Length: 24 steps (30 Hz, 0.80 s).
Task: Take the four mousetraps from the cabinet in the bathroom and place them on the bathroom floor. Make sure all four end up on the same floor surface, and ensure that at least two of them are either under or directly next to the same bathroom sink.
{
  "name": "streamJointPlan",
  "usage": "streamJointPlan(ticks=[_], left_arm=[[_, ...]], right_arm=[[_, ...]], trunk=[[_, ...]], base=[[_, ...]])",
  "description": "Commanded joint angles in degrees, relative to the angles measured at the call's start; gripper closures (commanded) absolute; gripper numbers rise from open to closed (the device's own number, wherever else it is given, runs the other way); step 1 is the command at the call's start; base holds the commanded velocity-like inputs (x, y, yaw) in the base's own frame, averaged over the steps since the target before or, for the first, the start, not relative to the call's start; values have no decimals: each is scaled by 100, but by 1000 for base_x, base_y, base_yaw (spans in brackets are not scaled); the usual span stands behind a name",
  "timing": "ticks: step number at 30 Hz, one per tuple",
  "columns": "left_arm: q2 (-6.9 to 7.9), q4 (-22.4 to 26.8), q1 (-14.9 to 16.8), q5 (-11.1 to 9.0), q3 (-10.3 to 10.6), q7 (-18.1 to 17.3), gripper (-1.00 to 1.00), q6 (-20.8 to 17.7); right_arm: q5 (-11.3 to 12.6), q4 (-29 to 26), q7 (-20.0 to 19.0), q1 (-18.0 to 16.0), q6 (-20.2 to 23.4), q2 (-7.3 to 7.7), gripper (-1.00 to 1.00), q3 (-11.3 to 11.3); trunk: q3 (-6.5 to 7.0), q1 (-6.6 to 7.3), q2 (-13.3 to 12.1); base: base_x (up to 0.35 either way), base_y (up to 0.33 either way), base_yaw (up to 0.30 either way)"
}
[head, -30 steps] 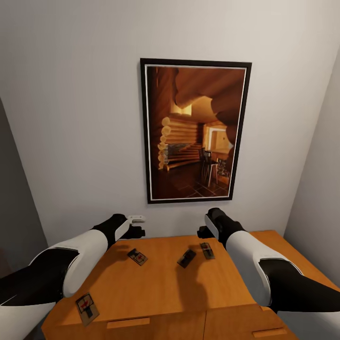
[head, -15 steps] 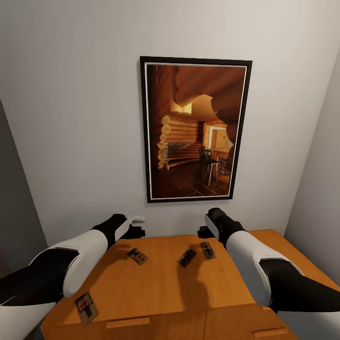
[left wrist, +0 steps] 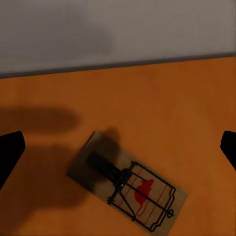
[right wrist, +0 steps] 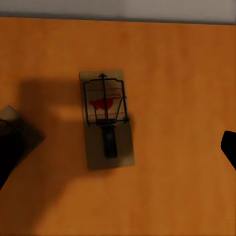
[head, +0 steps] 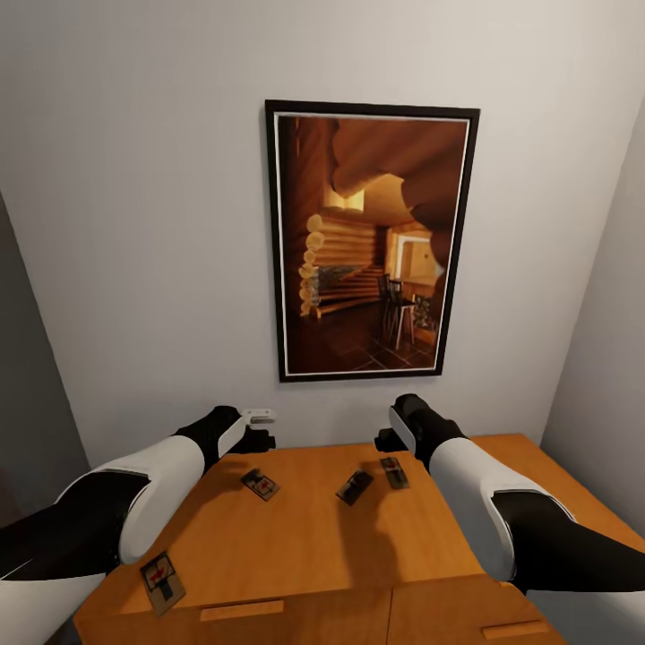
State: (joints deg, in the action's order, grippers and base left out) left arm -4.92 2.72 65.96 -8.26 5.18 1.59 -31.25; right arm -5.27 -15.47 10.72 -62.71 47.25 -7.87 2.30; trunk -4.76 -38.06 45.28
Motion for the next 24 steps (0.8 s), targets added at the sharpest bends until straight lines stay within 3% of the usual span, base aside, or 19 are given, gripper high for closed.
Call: streamJointPlan(ticks=[1,24], left_arm=[[0,10,3,-61,49,17,-100,-31],[0,10,4,-54,54,16,-100,-31]], right_arm=[[-53,-7,-8,-4,30,-4,-100,25],[-53,-86,-8,-4,36,1,-100,25]], trunk=[[-29,-24,50],[-441,-529,972]], base=[[0,0,0],[0,0,0]])
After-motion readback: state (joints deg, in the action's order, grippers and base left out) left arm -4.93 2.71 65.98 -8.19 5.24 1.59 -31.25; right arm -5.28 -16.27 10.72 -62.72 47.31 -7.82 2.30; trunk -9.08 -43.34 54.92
